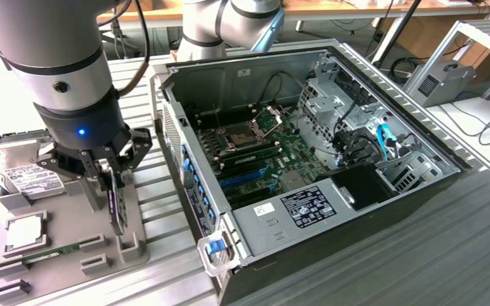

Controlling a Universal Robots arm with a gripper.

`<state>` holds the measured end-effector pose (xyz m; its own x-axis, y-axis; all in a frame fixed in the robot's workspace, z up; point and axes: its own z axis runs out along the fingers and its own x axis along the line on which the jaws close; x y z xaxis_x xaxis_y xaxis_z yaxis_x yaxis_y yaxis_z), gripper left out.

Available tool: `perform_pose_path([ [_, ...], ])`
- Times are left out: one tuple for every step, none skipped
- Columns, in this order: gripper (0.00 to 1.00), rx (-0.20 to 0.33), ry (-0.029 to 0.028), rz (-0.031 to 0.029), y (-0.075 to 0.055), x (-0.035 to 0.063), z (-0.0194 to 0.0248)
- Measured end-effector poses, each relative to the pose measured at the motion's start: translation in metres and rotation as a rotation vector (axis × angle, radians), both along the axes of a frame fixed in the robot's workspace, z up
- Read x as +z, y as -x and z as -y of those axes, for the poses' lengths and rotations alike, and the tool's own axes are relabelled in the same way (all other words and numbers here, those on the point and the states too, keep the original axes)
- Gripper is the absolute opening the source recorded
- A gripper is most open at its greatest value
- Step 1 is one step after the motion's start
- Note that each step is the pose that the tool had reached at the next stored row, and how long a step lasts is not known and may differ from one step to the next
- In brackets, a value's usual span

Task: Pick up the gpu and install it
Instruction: 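Pick up the gpu and move the gpu toward the slot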

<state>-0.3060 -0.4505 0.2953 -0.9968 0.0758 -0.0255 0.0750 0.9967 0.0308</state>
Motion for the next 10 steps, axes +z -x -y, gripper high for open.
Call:
perform_pose_path([
  [0.26,0.0,0.0,0.0,0.0,0.0003,0.0],
  [0.26,0.0,0.0,0.0,0.0,0.0005,0.0],
  [0.26,0.0,-0.0001,0.0001,0.0,0.0008,0.0],
  [0.26,0.0,0.0,0.0001,0.0,0.0011,0.0],
  [0.26,0.0,0.0,0.0,0.0,0.0014,0.0],
  [0.26,0.0,0.0,0.0,0.0,0.0017,0.0],
  [0.26,0.0,0.0,0.0,0.0,0.0019,0.0],
  [0.26,0.0,-0.0001,0.0,0.0,0.0022,0.0],
  [0.26,0.0,0.0,0.0001,0.0,0.0024,0.0],
  [0.26,0.0,-0.0001,0.0001,0.0,0.0027,0.0],
])
